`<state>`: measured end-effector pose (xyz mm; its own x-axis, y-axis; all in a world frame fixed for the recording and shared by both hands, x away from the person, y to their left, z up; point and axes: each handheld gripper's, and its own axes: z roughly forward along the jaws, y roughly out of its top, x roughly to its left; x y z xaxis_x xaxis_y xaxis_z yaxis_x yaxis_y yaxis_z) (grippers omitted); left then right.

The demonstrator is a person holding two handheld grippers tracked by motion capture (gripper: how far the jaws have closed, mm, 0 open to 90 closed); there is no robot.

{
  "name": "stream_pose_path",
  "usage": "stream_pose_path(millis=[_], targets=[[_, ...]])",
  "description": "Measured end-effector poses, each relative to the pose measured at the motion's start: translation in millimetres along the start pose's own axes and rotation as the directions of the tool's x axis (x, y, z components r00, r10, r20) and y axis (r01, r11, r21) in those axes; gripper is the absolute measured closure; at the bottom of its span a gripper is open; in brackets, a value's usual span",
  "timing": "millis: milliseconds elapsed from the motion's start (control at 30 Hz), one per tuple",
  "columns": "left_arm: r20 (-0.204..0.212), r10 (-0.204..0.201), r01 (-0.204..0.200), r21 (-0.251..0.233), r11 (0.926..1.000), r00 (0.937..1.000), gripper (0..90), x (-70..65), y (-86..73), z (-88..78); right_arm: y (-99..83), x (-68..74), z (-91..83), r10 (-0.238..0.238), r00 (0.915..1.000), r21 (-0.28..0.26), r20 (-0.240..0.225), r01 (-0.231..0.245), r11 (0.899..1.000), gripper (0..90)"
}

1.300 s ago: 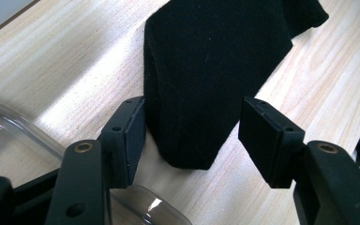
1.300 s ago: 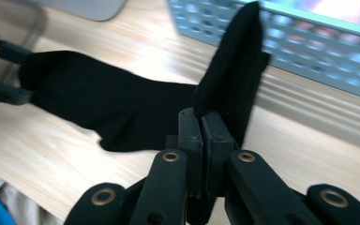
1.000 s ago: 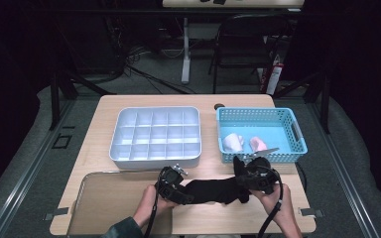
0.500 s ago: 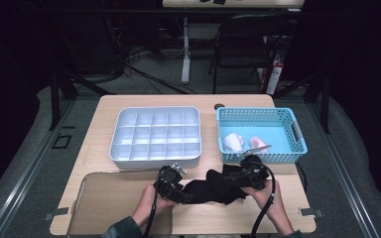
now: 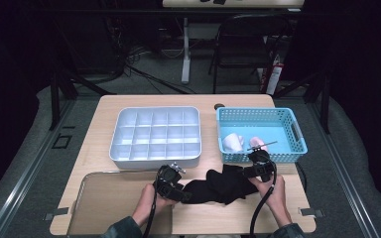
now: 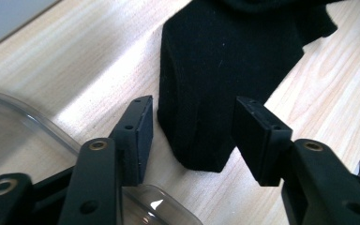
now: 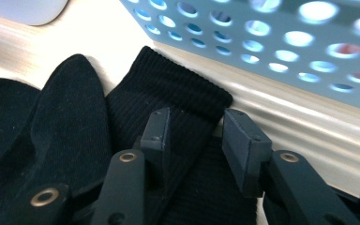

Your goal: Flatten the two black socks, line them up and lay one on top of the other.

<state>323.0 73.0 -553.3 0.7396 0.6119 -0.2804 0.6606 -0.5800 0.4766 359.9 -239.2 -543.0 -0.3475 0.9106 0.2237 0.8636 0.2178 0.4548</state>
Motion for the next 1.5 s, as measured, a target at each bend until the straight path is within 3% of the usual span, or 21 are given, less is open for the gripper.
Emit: stream_pose_path(millis=[167, 300, 400, 700, 867, 1000, 1167, 1233, 1333, 1400, 1500], targets=[[0.007, 0.002, -0.002, 0.014, 0.9999, 1.0000, 57.9, 0.6, -0.8, 1.3, -1.1, 2.5, 9.3, -0.003, 0.9998, 0.040, 0.020, 0.002, 0.999, 69.6], [0.015, -0.001, 0.001, 0.023, 0.9997, 0.9999, 64.2, 0.3, -1.9, 4.1, -3.3, 1.8, 8.8, 0.004, 1.0000, 0.025, 0.004, -0.004, 1.000, 83.3], [0.014, 0.005, -0.006, 0.033, 0.9994, 0.9999, 66.4, -0.6, -2.3, 5.8, -3.9, 1.1, 6.7, 0.007, 1.0000, 0.014, 0.001, -0.007, 1.000, 86.1], [0.017, 0.006, -0.007, 0.033, 0.9994, 0.9998, 79.4, -4.1, -2.6, 8.3, -10.6, 4.8, -24.7, 0.001, 0.9999, -0.088, 0.012, 0.001, 0.996, 86.7], [0.013, 0.006, -0.006, 0.031, 0.9995, 0.9999, 82.8, -5.9, -2.3, 7.6, -19.6, -1.4, -43.0, 0.041, 0.9984, -0.122, 0.040, -0.036, 0.992, 86.7], [0.013, 0.003, -0.003, 0.027, 0.9996, 0.9999, 83.0, -6.4, -2.1, 7.5, -26.0, -12.9, -47.5, 0.089, 0.9943, -0.121, 0.058, -0.082, 0.989, 86.5], [0.016, 0.002, -0.002, 0.037, 0.9993, 0.9999, 80.3, -5.7, -1.4, 7.9, -34.0, -25.5, -39.8, 0.117, 0.9884, -0.056, 0.097, -0.112, 0.992, 80.6], [0.021, 0.001, -0.002, 0.039, 0.9992, 0.9998, 76.9, -5.9, -1.3, 7.5, -34.2, -25.8, -41.3, 0.094, 0.9874, -0.044, 0.127, -0.089, 0.995, 76.3], [0.031, 0.003, -0.004, 0.037, 0.9993, 0.9995, 71.7, -5.5, -0.7, 6.4, -30.5, -19.0, -50.2, 0.053, 0.9927, -0.088, 0.108, -0.044, 0.995, 71.1], [0.035, 0.004, -0.005, 0.035, 0.9994, 0.9994, 68.2, -5.4, -0.3, 5.6, -26.9, -12.3, -53.1, 0.003, 0.9982, -0.111, 0.060, 0.004, 0.994, 68.6], [0.030, 0.000, 0.000, 0.023, 0.9997, 0.9996, 66.0, -5.0, 0.0, 3.9, -16.4, -0.6, -42.0, -0.077, 0.9969, -0.084, -0.020, 0.075, 0.994, 66.4]])
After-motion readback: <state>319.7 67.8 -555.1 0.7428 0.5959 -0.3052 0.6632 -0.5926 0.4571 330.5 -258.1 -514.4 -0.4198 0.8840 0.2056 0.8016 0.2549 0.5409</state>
